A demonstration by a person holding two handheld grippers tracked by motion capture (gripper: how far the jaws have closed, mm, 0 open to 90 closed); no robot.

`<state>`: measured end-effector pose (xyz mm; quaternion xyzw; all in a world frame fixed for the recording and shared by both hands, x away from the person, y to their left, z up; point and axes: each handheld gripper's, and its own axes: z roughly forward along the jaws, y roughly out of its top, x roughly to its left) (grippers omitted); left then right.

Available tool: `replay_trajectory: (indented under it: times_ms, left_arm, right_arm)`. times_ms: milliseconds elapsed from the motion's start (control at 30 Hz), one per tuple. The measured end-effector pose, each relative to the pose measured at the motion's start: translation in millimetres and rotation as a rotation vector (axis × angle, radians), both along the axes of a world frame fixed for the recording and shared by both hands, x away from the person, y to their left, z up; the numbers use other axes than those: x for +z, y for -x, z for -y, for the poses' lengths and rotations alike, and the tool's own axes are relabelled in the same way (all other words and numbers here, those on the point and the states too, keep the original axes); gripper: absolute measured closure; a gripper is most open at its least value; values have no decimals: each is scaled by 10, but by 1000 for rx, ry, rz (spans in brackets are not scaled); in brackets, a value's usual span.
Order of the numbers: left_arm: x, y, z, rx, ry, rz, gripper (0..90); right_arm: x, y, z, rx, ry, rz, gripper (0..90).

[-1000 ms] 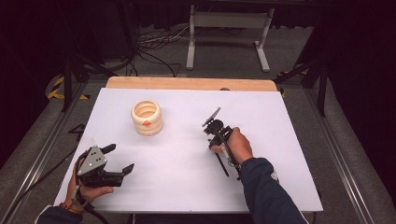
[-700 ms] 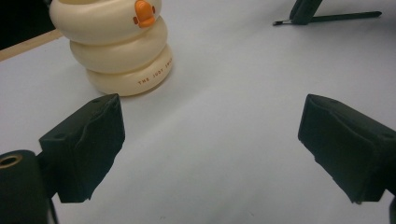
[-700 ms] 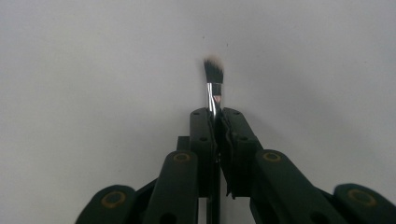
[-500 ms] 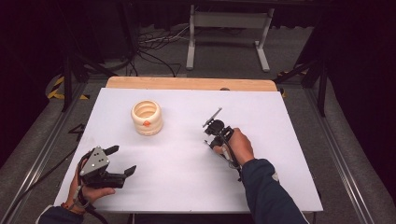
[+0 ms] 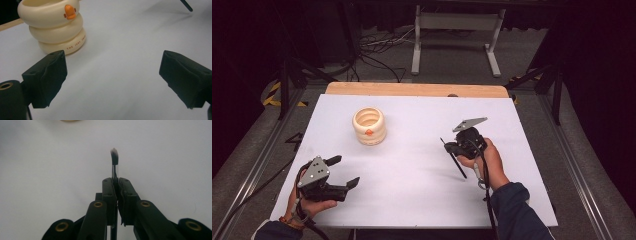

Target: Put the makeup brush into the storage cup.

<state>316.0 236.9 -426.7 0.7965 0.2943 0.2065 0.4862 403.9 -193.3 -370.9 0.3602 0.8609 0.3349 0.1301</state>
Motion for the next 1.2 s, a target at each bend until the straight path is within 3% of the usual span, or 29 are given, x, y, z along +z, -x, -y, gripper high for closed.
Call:
replay_trajectory:
  times_ms: [200, 300, 367, 400, 467, 600, 733, 767, 867, 900, 1067, 1200]
  left_arm:
    - [108, -70, 116, -53, 71, 14, 112]
    - [141, -102, 175, -68, 83, 19, 114]
    - [181, -152, 269, -92, 106, 20, 114]
    - [214, -192, 347, -125, 105, 21, 135]
    - [234, -206, 400, -139, 103, 28, 157]
    - [336, -314, 693, -191, 135, 28, 173]
    - [363, -352, 900, -238, 140, 23, 184]
    - [368, -373, 1070, -272, 133, 20, 186]
    - [366, -382, 1160, -293, 139, 9, 200]
    - [358, -395, 1261, -318, 145, 3, 207]
    - [336, -417, 1444, -363, 151, -12, 239]
    - [329, -437, 1595, -412, 180, -25, 313]
  right_arm:
    - [44, 143, 140, -15, -106, 122, 845]
    - [88, 199, 179, -15, -154, 180, 845]
    - [110, 221, 188, -20, -160, 207, 845]
    - [136, 260, 193, -12, -195, 233, 844]
    - [154, 294, 183, -9, -208, 251, 845]
    - [200, 380, 134, 26, -259, 304, 845]
    - [236, 451, 60, 56, -293, 336, 845]
    - [240, 463, 36, 71, -308, 340, 845]
    - [239, 492, -12, 96, -333, 352, 844]
    - [233, 502, -26, 111, -348, 353, 844]
    - [229, 547, -66, 124, -378, 377, 844]
    - [218, 593, -129, 151, -412, 389, 844]
